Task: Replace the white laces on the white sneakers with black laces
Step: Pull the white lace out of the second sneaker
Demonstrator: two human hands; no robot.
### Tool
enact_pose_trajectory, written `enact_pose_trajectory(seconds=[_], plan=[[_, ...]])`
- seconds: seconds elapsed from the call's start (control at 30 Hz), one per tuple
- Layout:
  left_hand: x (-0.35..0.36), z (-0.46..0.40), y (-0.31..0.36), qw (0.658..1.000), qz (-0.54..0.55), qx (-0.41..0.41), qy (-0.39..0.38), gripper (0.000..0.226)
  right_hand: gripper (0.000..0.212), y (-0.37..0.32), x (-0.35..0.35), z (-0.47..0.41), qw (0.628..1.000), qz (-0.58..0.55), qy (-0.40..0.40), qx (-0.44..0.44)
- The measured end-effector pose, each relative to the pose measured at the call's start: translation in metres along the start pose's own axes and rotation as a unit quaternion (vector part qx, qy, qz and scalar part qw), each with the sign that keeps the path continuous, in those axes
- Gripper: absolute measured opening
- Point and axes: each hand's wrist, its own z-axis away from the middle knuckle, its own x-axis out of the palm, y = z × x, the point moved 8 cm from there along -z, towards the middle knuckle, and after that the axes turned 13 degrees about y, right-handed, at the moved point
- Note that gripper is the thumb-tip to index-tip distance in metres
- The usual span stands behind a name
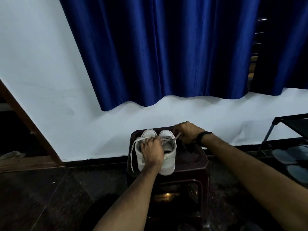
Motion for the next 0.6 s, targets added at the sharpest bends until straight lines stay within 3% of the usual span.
enact_pose_trajectory(seconds=[0.07, 0.13, 0.17, 0.2, 0.23, 0.27, 0.3, 0.37, 0.47, 0.53, 0.6], plan=[[0.0, 0.0, 0.0, 1.0, -0.006, -0.003, -0.005, 0.021, 0.02, -0.006, -0.008, 0.005, 0.996, 0.075, 0.035, -0.021], [-0.001, 0.001, 0.0, 1.0, -0.013, -0.006, -0.006, 0.022, 0.017, -0.001, -0.027, 0.007, 0.988, -0.013, 0.146, 0.048], [-0.001, 0.0, 0.0, 1.0, -0.015, -0.006, -0.007, 0.022, 0.018, 0.008, -0.04, 0.008, 0.96, -0.127, 0.22, 0.121], [-0.001, 0.0, 0.0, 1.0, -0.016, -0.005, -0.007, 0.023, 0.024, 0.021, -0.05, 0.01, 0.902, -0.259, 0.287, 0.193], [-0.001, 0.0, 0.0, 1.0, -0.017, -0.004, -0.006, 0.023, 0.031, 0.034, -0.055, 0.012, 0.834, -0.364, 0.328, 0.252], [-0.001, 0.0, 0.0, 1.0, -0.019, -0.004, -0.005, 0.024, 0.037, 0.043, -0.056, 0.013, 0.794, -0.415, 0.332, 0.294], [0.0, 0.0, 0.0, 1.0, -0.021, -0.004, -0.006, 0.023, 0.038, 0.047, -0.055, 0.012, 0.794, -0.426, 0.305, 0.309], [0.0, 0.0, 0.0, 1.0, -0.019, -0.003, -0.007, 0.022, 0.031, 0.045, -0.045, 0.01, 0.858, -0.377, 0.203, 0.283], [0.002, -0.001, 0.003, 0.999, -0.019, 0.025, -0.004, 0.019, 0.026, 0.053, -0.014, 0.02, 0.953, -0.179, 0.037, 0.243], [0.006, -0.004, 0.006, 0.998, -0.014, 0.066, -0.003, 0.02, 0.037, 0.068, -0.002, 0.038, 0.964, -0.037, -0.016, 0.264], [0.01, -0.007, 0.008, 0.994, -0.001, 0.106, -0.007, 0.02, 0.057, 0.079, 0.002, 0.059, 0.941, 0.033, -0.008, 0.336]])
